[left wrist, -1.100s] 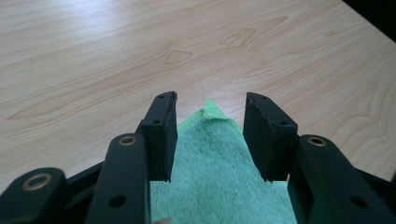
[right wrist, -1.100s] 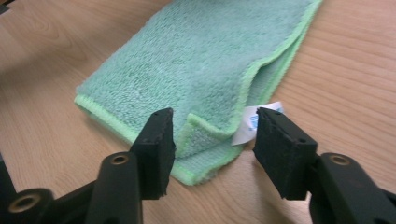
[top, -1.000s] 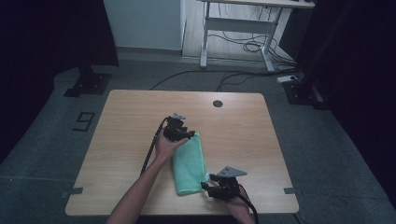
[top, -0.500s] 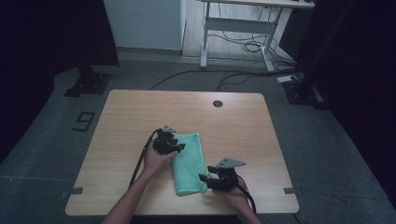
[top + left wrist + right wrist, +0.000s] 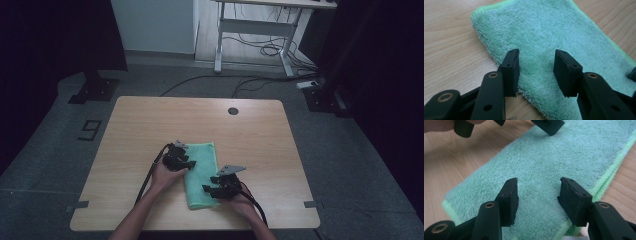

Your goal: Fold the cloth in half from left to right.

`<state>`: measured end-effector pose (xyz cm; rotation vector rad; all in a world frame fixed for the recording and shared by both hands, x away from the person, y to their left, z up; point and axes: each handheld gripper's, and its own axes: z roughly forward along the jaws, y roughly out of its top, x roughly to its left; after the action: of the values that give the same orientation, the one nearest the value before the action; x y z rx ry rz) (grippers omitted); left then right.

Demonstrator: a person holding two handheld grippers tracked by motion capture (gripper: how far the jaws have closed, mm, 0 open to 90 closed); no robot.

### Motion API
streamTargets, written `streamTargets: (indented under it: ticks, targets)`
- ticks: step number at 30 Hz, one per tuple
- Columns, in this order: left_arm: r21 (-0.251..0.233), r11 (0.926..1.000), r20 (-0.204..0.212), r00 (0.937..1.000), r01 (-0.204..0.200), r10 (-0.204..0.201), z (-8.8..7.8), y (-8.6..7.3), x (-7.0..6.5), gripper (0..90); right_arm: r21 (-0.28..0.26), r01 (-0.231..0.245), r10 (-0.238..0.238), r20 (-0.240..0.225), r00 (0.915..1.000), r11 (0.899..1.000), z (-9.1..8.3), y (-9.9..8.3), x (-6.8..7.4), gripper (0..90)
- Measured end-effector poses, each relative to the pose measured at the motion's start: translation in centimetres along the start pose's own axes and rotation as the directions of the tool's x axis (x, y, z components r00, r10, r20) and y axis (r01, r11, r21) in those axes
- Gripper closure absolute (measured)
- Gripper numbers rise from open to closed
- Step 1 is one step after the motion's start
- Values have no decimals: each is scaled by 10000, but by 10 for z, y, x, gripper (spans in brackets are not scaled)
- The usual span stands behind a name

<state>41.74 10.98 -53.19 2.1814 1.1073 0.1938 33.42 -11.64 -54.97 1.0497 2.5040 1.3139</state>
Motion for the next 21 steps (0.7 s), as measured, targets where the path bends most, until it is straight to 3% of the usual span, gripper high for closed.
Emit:
streamTargets:
  ticks: [7,14,17,21]
  targets:
    - [-8,9999,173,9998,-133,133,8,9,-2,566,-123,9,-9,55,10000,9999,-6,-8,3,497]
    - [-31,9998,264,9994,-216,217,13,12,-6,564,-268,-580,573,-265,9980,9980,-19,-15,-8,499]
    - [-86,9998,306,9994,-159,161,13,11,-6,563,-545,-815,808,-141,9966,9952,-28,-12,-16,502]
    - [-116,9998,256,9996,-138,141,13,11,-7,562,-474,-486,491,83,9988,9977,-30,-5,-15,494]
